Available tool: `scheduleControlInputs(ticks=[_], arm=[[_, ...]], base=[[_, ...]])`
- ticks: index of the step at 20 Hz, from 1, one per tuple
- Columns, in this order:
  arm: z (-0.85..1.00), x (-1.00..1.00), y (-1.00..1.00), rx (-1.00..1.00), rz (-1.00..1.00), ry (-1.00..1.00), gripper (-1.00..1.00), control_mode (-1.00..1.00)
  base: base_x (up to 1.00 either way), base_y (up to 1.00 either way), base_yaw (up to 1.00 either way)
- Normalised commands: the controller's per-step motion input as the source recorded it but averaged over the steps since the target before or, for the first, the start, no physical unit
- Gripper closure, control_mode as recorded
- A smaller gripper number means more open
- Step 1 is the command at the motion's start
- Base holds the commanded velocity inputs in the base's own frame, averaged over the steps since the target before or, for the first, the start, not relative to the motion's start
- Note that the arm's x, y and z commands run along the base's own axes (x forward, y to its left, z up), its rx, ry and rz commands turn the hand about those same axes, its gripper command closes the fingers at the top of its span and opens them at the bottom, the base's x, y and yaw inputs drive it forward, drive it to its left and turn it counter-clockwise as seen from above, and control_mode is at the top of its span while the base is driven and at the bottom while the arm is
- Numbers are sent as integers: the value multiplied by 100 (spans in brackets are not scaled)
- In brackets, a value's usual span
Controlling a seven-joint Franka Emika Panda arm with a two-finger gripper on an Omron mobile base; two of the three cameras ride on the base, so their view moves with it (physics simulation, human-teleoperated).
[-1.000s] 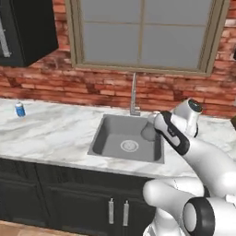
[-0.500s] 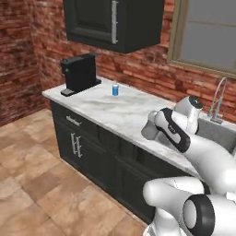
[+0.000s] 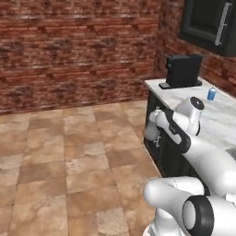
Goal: Move the glass cup from next to the sink to the open cabinet. Then, move the bowl with the steak to the fridge to clear the area for faucet cleaning.
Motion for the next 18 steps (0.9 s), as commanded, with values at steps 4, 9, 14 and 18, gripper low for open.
scheduleControlInputs(ticks=[4,9,14,18], arm=[[0,0,0,0,0,0,100,100],[0,0,0,0,0,0,100,100],[0,0,0,0,0,0,100,100],[0,0,0,0,0,0,100,100]], base=[[-5,7,97],[-3,3,98],[-7,3,97],[-6,0,98]])
